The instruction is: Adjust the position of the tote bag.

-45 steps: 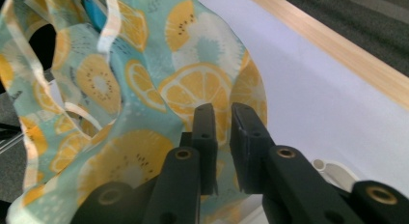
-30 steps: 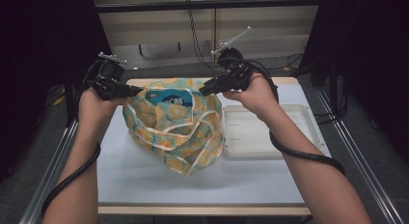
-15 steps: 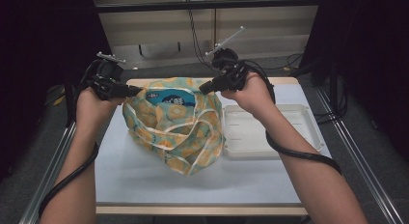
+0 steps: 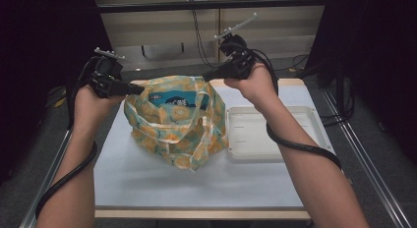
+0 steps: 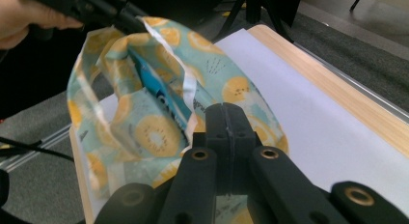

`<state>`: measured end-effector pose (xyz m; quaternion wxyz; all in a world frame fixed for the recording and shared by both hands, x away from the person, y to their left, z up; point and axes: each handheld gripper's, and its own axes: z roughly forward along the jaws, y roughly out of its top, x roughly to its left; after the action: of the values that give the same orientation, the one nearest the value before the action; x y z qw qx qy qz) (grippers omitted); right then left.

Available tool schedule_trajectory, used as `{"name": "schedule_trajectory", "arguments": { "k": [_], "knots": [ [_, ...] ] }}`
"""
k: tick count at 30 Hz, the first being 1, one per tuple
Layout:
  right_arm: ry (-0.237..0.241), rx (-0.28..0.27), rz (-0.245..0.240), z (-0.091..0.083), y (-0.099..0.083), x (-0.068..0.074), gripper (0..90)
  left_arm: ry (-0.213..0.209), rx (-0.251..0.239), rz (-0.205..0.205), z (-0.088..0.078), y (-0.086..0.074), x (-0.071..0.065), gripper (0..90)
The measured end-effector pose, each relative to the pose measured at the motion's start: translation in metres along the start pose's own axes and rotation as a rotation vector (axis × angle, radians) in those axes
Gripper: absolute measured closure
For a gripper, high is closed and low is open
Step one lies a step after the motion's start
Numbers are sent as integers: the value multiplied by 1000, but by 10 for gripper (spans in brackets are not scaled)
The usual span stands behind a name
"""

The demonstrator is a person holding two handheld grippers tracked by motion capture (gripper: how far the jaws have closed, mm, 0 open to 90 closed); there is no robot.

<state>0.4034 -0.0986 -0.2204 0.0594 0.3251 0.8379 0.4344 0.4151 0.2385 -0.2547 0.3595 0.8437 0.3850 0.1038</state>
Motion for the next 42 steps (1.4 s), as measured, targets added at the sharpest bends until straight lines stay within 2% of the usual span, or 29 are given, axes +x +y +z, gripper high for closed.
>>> {"name": "schedule_trajectory", "arguments": {
  "k": [5,7,8,10,13,17,19,26,31,32,37,42],
  "knots": [
    [-7,16,5,12,-1,-5,900,4,4,9,3,0,1,825],
    [-4,25,4,17,-3,-5,900,14,0,-6,3,0,0,765],
    [-2,35,-7,19,-4,-4,900,13,6,7,2,0,1,756],
    [-6,52,-22,23,-6,-3,900,24,-10,-7,0,-1,0,711],
    [2,65,-23,29,-10,0,900,40,-14,-1,-2,-3,0,643],
    [4,77,-27,33,-13,0,900,49,-19,0,-5,-5,-1,629],
    [-5,93,-29,38,-16,1,900,45,-10,14,-5,-5,0,640],
    [-14,124,-22,43,-24,-2,900,42,-13,11,-2,-6,-2,689],
    [-15,116,-18,40,-25,-5,900,29,-3,16,0,-7,-1,738],
    [-16,114,-15,39,-25,-4,900,30,-4,6,1,-8,-2,746],
    [-24,98,-29,33,-21,-4,900,21,-2,8,2,-7,-2,772],
    [-19,88,-21,32,-18,-3,900,34,11,18,1,-6,-1,790]
  ]
}}
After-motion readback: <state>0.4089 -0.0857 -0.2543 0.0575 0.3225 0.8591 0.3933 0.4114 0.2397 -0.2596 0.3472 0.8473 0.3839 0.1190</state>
